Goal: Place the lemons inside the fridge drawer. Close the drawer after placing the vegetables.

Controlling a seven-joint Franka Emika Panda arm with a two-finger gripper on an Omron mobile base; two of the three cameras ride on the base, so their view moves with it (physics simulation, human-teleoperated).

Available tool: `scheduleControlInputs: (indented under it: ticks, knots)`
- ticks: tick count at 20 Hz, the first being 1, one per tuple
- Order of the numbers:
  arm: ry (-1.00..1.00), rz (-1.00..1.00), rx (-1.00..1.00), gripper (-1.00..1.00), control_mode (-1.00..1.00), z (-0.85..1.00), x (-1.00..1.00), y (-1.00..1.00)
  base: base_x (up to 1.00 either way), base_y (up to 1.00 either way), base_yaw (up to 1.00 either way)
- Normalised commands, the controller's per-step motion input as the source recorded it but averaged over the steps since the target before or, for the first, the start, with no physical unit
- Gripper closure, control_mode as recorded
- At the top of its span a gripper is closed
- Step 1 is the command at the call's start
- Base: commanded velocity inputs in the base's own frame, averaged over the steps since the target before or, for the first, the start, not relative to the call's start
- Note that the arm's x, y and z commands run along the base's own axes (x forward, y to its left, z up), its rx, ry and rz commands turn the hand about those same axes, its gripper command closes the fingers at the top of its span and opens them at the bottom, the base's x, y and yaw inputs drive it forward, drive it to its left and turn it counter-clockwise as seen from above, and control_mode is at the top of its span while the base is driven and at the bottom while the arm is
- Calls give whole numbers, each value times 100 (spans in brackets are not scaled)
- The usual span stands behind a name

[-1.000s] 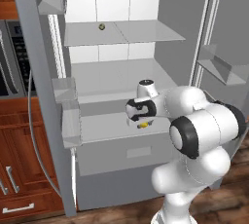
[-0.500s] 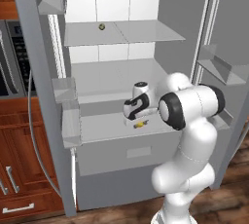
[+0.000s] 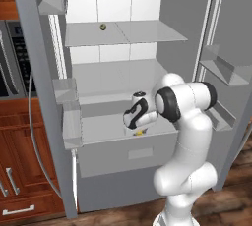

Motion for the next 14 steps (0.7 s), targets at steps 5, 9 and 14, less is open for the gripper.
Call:
scheduleControlInputs:
  ticks: [5, 9, 14]
  knots:
    - [0, 0, 0, 100, -100, -38, -29, 7, 0, 0, 0]
    - [0, 0, 0, 100, -100, 0, -62, 0, 0, 0, 0]
    - [0, 0, 0, 100, -100, 0, -70, 0, 0, 0, 0]
